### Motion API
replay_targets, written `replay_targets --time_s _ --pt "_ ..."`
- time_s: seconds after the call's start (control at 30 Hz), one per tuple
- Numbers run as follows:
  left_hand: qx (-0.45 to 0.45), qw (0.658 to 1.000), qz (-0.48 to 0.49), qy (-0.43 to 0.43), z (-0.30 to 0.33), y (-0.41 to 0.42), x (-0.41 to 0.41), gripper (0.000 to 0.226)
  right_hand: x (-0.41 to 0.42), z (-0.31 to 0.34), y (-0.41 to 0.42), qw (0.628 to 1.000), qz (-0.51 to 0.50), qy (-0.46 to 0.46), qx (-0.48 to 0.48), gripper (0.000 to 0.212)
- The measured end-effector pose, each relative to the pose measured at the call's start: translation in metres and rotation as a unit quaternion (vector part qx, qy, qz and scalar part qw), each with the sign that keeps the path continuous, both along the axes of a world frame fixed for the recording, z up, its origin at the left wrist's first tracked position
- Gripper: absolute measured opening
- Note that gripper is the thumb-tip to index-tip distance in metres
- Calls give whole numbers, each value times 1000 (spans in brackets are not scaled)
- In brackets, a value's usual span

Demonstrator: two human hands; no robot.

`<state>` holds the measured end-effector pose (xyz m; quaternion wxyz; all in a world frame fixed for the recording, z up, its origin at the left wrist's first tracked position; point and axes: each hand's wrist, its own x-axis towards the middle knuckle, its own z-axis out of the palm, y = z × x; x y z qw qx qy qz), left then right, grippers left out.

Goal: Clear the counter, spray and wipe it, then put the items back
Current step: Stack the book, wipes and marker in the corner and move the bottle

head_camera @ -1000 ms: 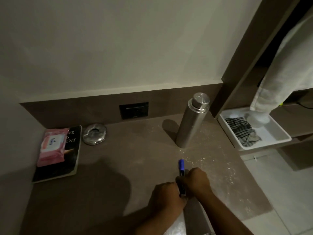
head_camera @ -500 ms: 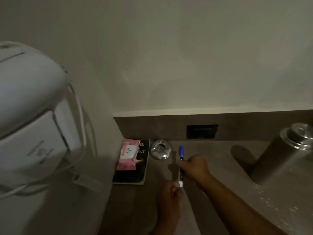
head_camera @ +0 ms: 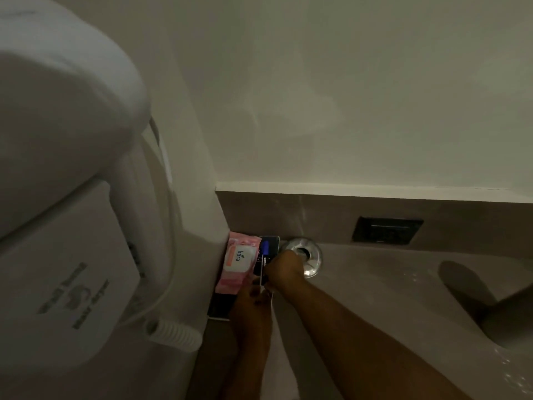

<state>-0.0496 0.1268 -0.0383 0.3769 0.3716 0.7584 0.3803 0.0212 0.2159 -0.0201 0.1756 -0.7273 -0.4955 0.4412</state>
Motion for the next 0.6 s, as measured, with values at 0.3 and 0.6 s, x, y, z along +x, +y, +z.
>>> replay_targets --time_s 0.3,0.6 --pt "-31 998 38 43 -5 9 -6 13 3 -7 -13 998 11 46 35 21" --pt "27 996 -70 52 0 -39 64 9 112 11 -83 932 -292 203 68 14"
